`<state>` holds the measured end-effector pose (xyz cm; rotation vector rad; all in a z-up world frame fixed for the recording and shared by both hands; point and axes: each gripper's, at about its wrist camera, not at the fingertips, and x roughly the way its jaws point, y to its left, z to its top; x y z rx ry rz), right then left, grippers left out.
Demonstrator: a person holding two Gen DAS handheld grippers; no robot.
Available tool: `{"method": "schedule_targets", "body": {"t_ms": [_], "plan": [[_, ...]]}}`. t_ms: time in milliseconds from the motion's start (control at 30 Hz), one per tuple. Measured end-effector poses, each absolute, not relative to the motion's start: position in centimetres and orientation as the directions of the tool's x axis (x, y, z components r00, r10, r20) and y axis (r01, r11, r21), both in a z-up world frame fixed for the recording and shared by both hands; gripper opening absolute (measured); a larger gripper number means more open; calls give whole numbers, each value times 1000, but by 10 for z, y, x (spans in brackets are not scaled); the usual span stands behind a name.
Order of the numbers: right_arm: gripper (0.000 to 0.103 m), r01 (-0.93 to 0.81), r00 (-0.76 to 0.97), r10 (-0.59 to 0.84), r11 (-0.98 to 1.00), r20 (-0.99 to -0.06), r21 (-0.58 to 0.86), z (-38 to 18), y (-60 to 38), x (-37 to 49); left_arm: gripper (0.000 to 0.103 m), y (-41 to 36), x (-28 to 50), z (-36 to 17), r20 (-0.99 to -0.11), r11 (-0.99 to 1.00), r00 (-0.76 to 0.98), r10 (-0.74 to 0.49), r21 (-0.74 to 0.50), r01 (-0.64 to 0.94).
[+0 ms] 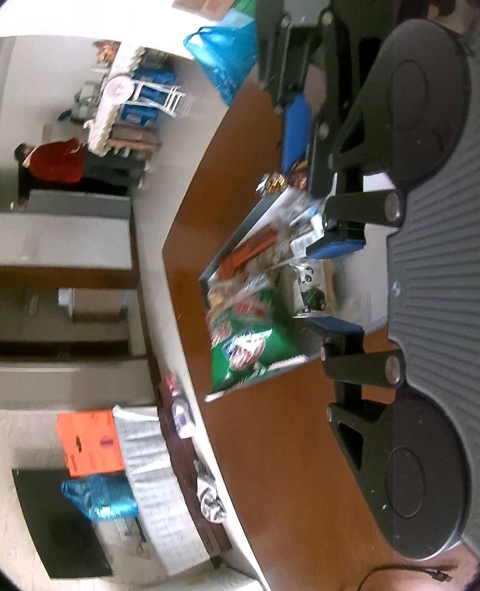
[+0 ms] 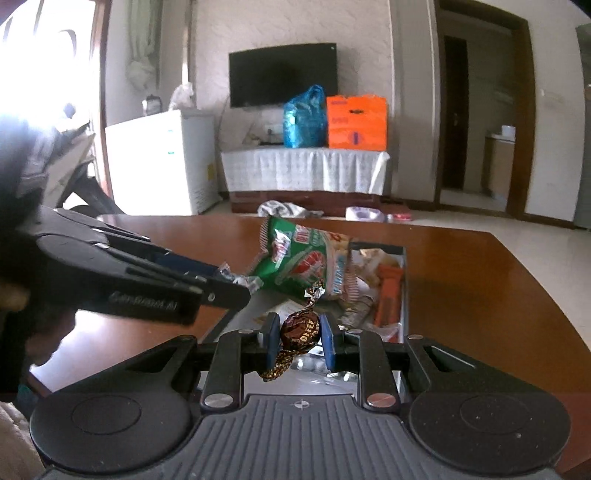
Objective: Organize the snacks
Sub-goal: 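Carry the panda candy and chocolate over the white box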
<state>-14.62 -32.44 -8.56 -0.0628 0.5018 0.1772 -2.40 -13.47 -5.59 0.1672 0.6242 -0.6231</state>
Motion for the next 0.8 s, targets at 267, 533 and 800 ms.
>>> {"method": "schedule_targets", "body": {"t_ms": [267, 533, 800], "plan": [[26, -158, 811, 174, 984, -559, 77, -100, -331, -131, 33, -147, -19, -72, -641, 793, 598, -481, -27, 609], [26, -135, 794, 146, 989, -590, 64, -104, -332, -125, 33, -155, -10, -82, -668, 787, 576, -470, -23, 616], [26, -102, 759, 167, 985, -630, 138, -110, -347, -118, 33, -163, -6, -91, -689, 775, 556, -465, -14, 632]]}}
